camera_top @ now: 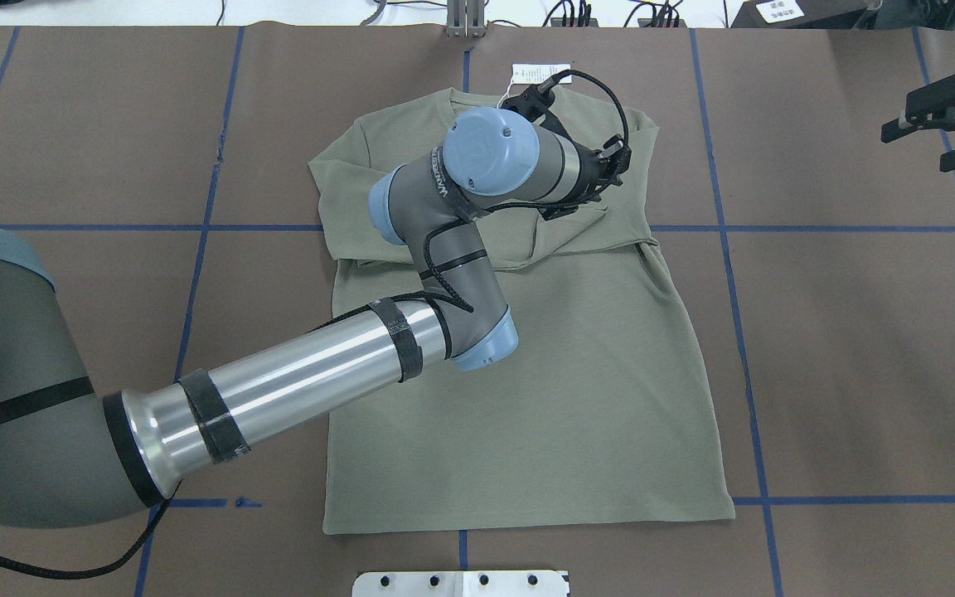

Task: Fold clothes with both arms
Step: 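Release the sleeve with the left gripper while the right gripper moves toward the hem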

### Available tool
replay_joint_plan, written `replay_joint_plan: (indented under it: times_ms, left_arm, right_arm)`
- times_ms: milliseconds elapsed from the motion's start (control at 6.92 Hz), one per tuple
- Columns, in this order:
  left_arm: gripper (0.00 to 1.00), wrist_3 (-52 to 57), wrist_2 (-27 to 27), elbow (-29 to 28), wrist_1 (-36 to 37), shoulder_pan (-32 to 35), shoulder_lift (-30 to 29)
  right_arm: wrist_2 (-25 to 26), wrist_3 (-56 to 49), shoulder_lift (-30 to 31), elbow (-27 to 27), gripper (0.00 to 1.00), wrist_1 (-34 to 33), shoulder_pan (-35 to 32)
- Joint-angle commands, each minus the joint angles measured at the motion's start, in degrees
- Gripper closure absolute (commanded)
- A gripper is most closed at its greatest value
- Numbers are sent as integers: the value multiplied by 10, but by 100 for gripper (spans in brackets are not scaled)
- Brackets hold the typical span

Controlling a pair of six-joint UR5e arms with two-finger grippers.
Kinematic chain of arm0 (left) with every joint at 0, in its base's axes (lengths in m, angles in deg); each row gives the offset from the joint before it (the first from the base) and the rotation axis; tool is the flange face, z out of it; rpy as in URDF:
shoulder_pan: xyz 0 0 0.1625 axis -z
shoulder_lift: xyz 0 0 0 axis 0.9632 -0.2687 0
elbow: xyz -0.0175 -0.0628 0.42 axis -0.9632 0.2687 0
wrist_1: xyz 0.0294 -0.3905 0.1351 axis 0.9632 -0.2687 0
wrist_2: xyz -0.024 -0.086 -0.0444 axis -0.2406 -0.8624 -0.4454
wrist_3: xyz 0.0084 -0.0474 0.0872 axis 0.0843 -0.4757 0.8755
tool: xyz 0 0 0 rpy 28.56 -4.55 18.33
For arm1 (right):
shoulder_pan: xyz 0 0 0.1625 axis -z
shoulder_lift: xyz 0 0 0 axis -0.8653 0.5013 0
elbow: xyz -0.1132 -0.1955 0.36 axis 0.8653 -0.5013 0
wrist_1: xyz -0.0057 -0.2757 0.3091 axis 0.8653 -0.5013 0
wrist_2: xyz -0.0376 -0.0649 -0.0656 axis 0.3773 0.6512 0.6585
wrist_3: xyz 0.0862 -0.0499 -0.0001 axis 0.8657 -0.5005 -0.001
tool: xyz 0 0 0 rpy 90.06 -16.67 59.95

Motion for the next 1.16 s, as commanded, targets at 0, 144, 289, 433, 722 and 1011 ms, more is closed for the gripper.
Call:
replay_joint_plan:
  times_ms: [0, 144, 289, 433, 722, 1011]
  left_arm:
    - [11, -1, -63, 58, 32, 26, 23]
    - [12, 14, -130, 136, 84, 53, 73]
    - [13, 51, -146, 216, 112, 67, 136]
    - [14, 107, -161, 292, 156, 80, 193]
    - [15, 202, -184, 426, 209, 109, 305]
    - [15, 267, -185, 504, 210, 121, 395]
  right_arm:
    - [7, 7, 8, 9, 0, 1, 14]
    - [25, 19, 28, 32, 0, 1, 49]
    - [89, 105, 34, 68, 0, 1, 113]
    - [174, 192, 35, 96, 0, 1, 193]
    - [297, 335, 36, 153, 0, 0, 324]
    - [451, 440, 57, 200, 0, -36, 473]
